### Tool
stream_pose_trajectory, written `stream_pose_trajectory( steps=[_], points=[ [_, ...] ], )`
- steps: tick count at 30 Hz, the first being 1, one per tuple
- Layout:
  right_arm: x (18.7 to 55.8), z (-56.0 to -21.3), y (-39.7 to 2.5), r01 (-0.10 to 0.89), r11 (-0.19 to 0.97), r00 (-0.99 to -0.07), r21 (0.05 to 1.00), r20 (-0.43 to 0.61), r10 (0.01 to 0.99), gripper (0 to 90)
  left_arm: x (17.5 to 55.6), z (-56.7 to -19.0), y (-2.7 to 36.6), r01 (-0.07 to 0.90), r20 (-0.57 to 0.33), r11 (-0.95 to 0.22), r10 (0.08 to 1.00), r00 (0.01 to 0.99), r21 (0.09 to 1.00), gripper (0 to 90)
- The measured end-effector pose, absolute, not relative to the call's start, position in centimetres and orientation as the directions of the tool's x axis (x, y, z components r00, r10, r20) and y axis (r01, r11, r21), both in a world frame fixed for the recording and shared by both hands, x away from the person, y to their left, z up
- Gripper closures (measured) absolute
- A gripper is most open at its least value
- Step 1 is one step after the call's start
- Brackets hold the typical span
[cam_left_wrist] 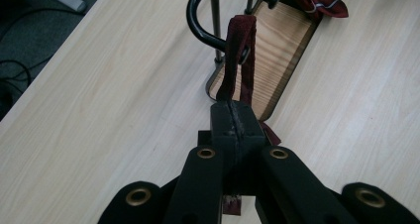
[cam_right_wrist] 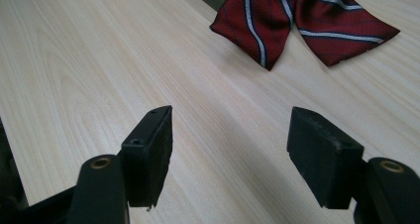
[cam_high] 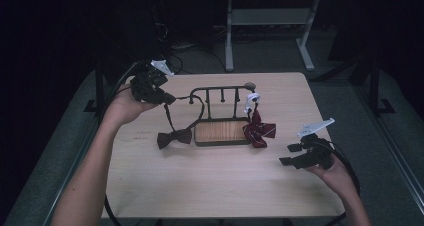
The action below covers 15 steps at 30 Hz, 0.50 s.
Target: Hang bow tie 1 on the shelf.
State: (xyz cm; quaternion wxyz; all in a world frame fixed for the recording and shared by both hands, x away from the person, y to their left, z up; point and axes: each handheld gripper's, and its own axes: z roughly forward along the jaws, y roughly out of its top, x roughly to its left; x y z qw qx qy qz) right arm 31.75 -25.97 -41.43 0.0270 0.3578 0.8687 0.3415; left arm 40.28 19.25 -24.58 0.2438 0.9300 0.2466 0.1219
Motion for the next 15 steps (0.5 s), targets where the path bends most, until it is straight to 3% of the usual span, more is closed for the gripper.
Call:
stream_pose_trajectory(
  steps=[15],
  points=[
    [31.8,-41.5,-26.0,0.605,0.511,-0.743,0.611,0.200,0.639,34.1,41.9,-25.0,19.1,0.436,0.102,-0.755,0.546,0.832,0.490,90.0]
  ],
)
